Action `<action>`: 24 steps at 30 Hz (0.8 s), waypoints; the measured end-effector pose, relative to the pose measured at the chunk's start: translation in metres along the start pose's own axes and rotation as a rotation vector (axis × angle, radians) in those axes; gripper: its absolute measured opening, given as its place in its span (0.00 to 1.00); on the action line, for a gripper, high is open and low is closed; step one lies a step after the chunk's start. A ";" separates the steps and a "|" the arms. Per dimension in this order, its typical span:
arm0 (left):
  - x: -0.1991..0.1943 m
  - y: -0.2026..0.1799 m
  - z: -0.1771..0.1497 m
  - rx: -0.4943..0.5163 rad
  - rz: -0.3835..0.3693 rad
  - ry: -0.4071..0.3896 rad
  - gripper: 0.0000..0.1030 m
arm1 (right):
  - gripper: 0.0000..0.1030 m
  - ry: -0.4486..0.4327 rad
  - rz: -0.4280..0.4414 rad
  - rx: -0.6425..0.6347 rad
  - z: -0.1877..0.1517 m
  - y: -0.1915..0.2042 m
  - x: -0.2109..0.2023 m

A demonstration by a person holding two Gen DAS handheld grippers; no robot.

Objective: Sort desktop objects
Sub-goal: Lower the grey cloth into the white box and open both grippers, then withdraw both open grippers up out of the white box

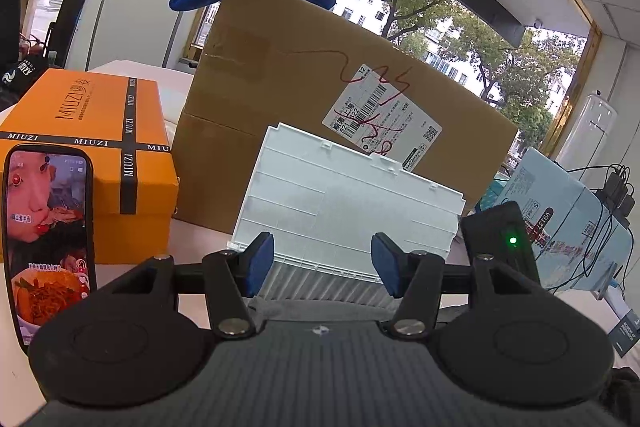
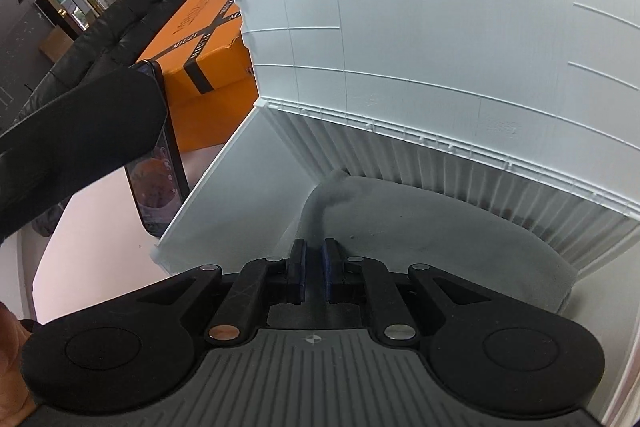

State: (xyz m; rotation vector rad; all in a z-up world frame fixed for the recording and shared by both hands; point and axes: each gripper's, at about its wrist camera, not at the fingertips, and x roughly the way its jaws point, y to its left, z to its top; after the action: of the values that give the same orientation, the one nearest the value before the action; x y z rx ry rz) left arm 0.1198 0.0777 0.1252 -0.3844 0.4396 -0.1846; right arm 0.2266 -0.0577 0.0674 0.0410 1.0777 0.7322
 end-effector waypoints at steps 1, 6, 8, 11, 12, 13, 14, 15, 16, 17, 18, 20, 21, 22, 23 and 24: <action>0.001 0.001 0.000 -0.005 0.001 0.002 0.52 | 0.08 0.000 -0.006 0.004 0.001 0.001 0.002; 0.001 0.002 -0.002 -0.023 0.003 0.007 0.55 | 0.10 -0.060 -0.040 0.014 0.001 0.006 0.009; 0.000 0.001 -0.003 -0.020 0.002 0.008 0.56 | 0.12 -0.066 -0.047 0.003 0.000 0.008 0.009; -0.001 0.000 -0.003 -0.014 0.000 0.003 0.57 | 0.21 -0.099 -0.032 0.018 -0.002 0.007 -0.001; -0.002 -0.001 -0.004 -0.011 0.000 0.001 0.58 | 0.24 -0.119 -0.029 0.018 -0.003 0.007 -0.007; -0.002 -0.001 -0.004 -0.009 0.001 -0.001 0.61 | 0.32 -0.143 -0.027 0.013 -0.004 0.007 -0.014; -0.003 -0.001 -0.004 -0.009 -0.002 -0.002 0.64 | 0.36 -0.168 -0.025 0.008 -0.007 0.008 -0.021; -0.003 -0.001 -0.005 -0.012 -0.011 -0.004 0.71 | 0.40 -0.196 -0.023 0.003 -0.010 0.008 -0.028; -0.004 -0.001 -0.005 -0.014 -0.020 -0.006 0.76 | 0.41 -0.220 -0.022 -0.002 -0.016 0.008 -0.036; -0.005 -0.001 -0.006 -0.016 -0.030 -0.009 0.77 | 0.43 -0.244 -0.021 -0.007 -0.021 0.008 -0.043; -0.006 -0.002 -0.006 -0.014 -0.042 -0.014 0.79 | 0.51 -0.267 -0.022 -0.017 -0.027 0.009 -0.050; -0.008 -0.005 -0.008 -0.001 -0.060 -0.032 0.81 | 0.73 -0.329 -0.038 -0.046 -0.044 0.011 -0.063; -0.009 -0.007 -0.009 0.007 -0.065 -0.042 0.81 | 0.78 -0.369 -0.054 -0.066 -0.054 0.012 -0.069; -0.010 -0.009 -0.011 0.020 -0.066 -0.050 0.81 | 0.82 -0.409 -0.069 -0.086 -0.064 0.014 -0.075; -0.010 -0.011 -0.013 0.034 -0.066 -0.058 0.81 | 0.82 -0.440 -0.088 -0.109 -0.073 0.016 -0.080; -0.010 -0.014 -0.016 0.047 -0.069 -0.064 0.82 | 0.83 -0.468 -0.103 -0.134 -0.084 0.018 -0.086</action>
State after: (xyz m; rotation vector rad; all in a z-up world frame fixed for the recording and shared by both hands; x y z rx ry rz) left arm 0.1030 0.0625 0.1209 -0.3588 0.3589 -0.2482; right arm 0.1260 -0.1178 0.0998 0.0394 0.5787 0.6583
